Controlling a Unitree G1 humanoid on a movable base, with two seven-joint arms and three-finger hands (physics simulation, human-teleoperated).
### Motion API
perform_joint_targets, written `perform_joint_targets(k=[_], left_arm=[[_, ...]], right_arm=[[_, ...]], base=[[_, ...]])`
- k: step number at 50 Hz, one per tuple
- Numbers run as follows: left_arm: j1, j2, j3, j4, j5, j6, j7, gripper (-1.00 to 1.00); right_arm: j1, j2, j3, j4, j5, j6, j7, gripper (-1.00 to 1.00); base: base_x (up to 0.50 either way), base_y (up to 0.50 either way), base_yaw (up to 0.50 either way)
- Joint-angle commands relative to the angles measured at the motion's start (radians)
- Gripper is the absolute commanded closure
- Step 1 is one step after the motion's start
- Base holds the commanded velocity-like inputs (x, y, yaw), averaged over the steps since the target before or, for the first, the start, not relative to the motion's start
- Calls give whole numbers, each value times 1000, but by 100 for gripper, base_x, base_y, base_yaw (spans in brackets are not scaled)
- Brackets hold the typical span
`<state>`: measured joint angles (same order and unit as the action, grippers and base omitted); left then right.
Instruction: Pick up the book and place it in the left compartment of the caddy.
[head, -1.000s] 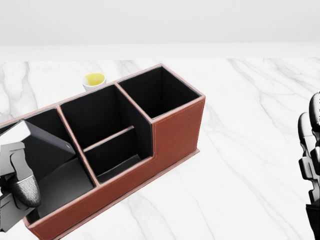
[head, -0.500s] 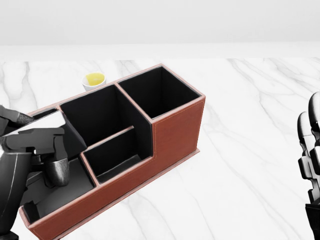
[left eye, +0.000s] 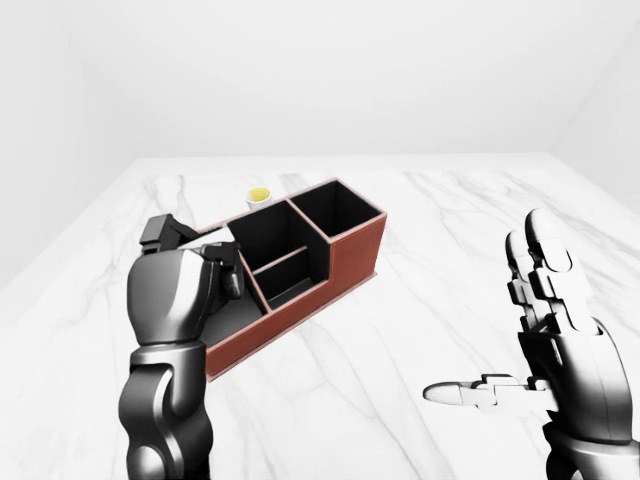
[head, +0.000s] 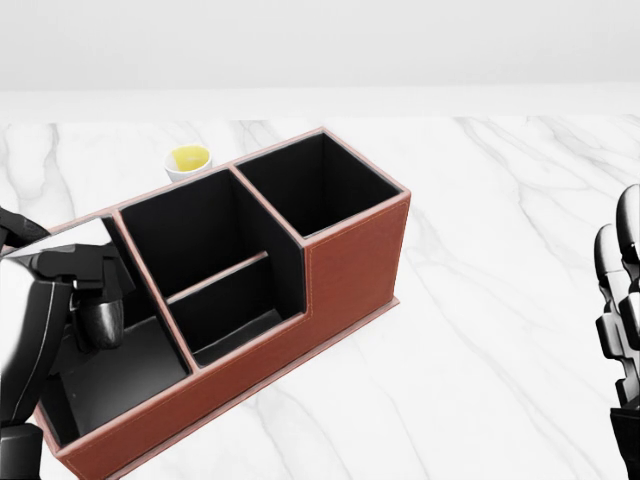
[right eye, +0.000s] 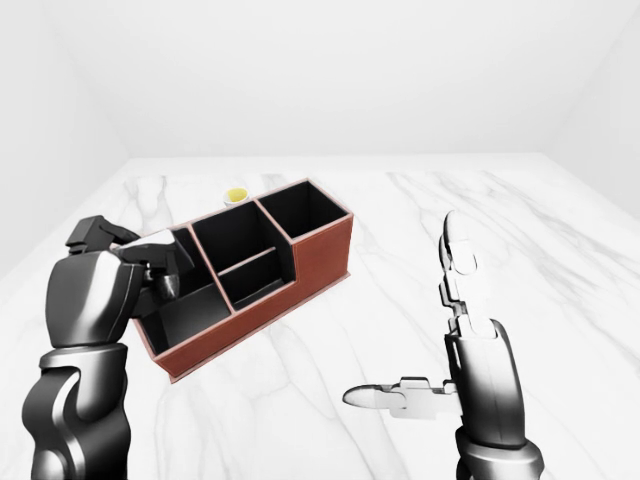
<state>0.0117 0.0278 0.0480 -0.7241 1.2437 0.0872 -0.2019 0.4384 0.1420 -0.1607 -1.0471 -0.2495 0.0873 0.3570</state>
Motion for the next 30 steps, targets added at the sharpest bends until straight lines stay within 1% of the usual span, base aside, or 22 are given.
perform_joint_targets(k=[1, 6, 12, 15, 25, 28, 29, 30], left_arm=[[-52, 29, 28, 38, 187, 0, 28, 100], [-62, 37, 32, 69, 180, 0, 38, 100], [-83, 54, 39, 152, 175, 0, 71, 100], [-96, 63, 43, 210, 146, 0, 91, 100], [-114, 86, 35, 345, 132, 0, 140, 100], [-115, 89, 31, 367, 132, 0, 149, 100], [-123, 94, 30, 397, 157, 0, 158, 100], [-126, 95, 31, 407, 152, 0, 162, 100]], right_arm=[[2, 1, 0, 0, -2, 0, 2, -100], [1, 10, -15, 0, 4, 0, 9, -100], [-1, 10, -8, 0, -4, 0, 11, -100], [1, 11, -11, 0, -1, 0, 11, -100], [3, 14, -14, 0, -1, 0, 15, -100], [2, 15, -13, 0, -2, 0, 16, -100], [3, 15, -12, 0, -3, 0, 16, -100], [3, 16, -11, 0, -5, 0, 17, -100]], base=[[0, 0, 0], [0, 0, 0], [0, 0, 0], [0, 0, 0], [0, 0, 0], [0, 0, 0], [0, 0, 0], [0, 0, 0]])
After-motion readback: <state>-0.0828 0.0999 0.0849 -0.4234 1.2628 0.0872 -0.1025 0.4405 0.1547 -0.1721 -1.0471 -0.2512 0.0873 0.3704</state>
